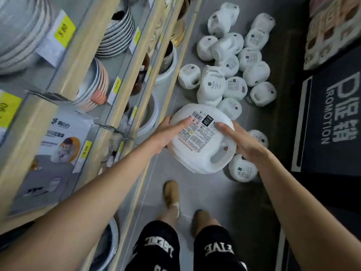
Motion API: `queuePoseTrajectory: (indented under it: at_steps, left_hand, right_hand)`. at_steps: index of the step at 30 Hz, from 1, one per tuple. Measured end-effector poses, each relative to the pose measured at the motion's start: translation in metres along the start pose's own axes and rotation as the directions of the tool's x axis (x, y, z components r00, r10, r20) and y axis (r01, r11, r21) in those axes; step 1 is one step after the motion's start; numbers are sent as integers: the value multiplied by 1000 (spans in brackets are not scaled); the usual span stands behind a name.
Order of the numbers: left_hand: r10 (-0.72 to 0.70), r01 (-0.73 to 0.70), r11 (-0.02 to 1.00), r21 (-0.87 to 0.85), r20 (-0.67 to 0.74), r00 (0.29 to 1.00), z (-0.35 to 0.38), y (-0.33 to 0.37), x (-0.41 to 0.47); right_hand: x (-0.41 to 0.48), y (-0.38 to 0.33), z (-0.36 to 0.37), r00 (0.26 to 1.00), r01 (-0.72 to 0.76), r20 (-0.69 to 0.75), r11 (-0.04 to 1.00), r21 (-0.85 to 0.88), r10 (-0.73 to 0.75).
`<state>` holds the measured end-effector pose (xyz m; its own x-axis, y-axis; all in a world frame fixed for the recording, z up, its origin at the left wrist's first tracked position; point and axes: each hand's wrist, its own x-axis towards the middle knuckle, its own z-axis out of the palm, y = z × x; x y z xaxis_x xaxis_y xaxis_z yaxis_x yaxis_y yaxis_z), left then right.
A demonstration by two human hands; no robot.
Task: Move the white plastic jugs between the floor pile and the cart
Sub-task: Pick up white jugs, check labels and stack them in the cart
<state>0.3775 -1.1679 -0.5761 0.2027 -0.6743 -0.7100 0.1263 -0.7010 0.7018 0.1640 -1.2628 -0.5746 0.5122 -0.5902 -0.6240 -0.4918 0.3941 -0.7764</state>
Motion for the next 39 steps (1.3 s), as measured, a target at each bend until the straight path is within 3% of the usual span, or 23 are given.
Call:
queuePoseTrajectory:
  at_steps: [8,14,20,26,31,39]
  left_hand:
    - [83,-90,995,-45,-144,986,18,-4,-105]
    - [85,-135,978,-161,-281,956,59,-61,-197]
    - [21,-138,949,-282,-381,924,90,-127,-297]
    - [-31,-220,889,-401,-532,846,106,-195,-390]
    - [-114,-308,816,-489,-658,744,115,-252,-464]
    - [-287,-405,716,-569,-768,572,140,-361,-590]
  right_hand:
    - [-78,-30,1,992,99,82,993,-63,-93]
    - [-146,-14,11,952,197,274,955,-220,-133]
    - [-213,-4,47,915,223,399,900,-373,-62]
    - [-269,6,115,771,259,635,884,-390,55]
    - [-316,35,183,645,349,762,865,-361,58]
    - [-417,90,294,527,500,839,750,-433,133]
